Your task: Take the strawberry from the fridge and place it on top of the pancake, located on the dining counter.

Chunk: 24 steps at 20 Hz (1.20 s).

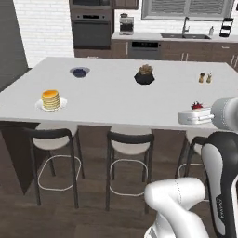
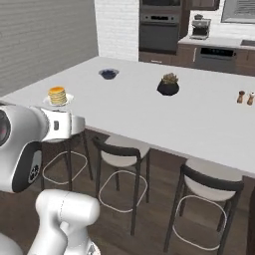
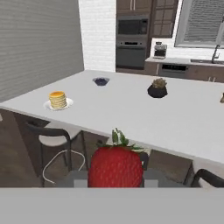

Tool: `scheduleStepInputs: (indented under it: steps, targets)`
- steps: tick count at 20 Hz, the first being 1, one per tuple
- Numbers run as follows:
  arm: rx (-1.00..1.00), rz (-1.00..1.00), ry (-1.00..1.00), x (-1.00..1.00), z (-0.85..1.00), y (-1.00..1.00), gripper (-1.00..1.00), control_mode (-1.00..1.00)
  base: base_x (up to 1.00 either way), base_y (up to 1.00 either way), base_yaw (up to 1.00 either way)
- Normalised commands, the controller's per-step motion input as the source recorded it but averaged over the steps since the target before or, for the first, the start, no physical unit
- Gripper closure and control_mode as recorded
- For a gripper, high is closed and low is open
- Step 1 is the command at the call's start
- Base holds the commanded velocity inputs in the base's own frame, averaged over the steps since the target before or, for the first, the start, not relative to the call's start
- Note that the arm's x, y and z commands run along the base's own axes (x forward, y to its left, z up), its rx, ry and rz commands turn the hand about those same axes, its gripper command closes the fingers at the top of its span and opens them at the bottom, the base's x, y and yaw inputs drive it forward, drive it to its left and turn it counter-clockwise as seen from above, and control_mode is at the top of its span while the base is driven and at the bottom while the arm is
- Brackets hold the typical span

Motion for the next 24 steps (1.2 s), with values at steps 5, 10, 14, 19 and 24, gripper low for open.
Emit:
scheduleStepInputs:
  steps: [5, 10, 14, 19, 24]
  targets:
    - [0.0, 0.0, 0.0, 0.0, 0.0, 0.0, 1.0, 1.0, 0.43, 1.0, 0.2]
    - [0.0, 0.0, 0.0, 0.0, 0.0, 0.0, 1.0, 1.0, 0.73, 1.0, 0.07]
    - [0.0, 0.0, 0.0, 0.0, 0.0, 0.0, 1.0, 1.0, 0.8, 1.0, 0.0]
    - [0.0, 0.0, 0.0, 0.0, 0.0, 0.0, 1.0, 1.0, 0.8, 1.0, -0.06]
    - [0.0, 0.0, 0.0, 0.0, 0.0, 0.0, 1.0, 1.0, 0.55, 0.86, -0.28]
